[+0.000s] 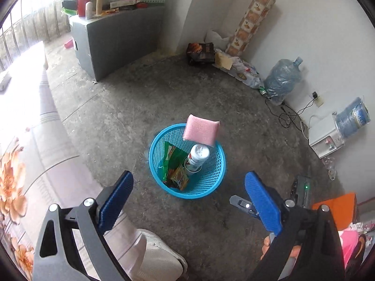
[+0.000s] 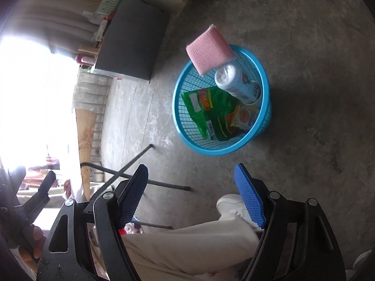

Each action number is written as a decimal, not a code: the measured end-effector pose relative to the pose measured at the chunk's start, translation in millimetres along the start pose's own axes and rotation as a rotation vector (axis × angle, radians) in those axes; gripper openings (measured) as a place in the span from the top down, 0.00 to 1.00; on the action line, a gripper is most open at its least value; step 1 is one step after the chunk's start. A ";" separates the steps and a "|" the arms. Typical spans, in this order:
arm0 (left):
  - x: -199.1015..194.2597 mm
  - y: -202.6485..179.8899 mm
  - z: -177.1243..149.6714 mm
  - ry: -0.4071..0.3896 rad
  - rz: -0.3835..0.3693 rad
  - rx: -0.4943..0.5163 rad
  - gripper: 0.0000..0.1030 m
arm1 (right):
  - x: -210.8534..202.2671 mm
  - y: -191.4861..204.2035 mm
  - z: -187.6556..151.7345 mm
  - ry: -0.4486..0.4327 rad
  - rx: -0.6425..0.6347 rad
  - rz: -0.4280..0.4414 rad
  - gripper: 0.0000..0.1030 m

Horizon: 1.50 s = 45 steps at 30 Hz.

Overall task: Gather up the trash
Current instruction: 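Move both empty tools back toward the table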

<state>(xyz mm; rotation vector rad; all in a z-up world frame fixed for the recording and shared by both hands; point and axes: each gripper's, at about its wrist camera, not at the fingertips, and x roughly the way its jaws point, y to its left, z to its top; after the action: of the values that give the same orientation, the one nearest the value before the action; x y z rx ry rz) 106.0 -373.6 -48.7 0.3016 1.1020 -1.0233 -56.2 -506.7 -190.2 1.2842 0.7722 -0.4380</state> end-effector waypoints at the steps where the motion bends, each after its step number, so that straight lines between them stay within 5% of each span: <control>1: -9.0 1.5 -3.6 -0.013 -0.002 0.002 0.09 | -1.9 1.1 0.6 -0.004 -0.016 -0.002 0.29; 13: -87.2 21.6 -33.9 -0.138 0.028 -0.022 0.09 | -14.7 20.2 -18.0 -0.020 -0.104 -0.012 0.29; 27: -155.6 60.7 -73.2 -0.242 0.086 -0.100 0.09 | -32.4 93.0 -47.9 -0.088 -0.369 -0.094 0.23; 37: -200.1 102.9 -116.4 -0.335 0.149 -0.185 0.09 | -40.0 150.1 -85.0 -0.163 -0.596 -0.244 0.09; 45: -232.3 157.9 -153.2 -0.404 0.233 -0.335 0.09 | -23.6 197.0 -112.8 -0.263 -0.857 -0.428 0.08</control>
<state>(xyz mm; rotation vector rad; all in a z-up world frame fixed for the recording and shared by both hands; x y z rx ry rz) 124.9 -65.2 34.2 -0.0478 0.8281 -0.6410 32.3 -351.7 -48.0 0.2525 0.8723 -0.5229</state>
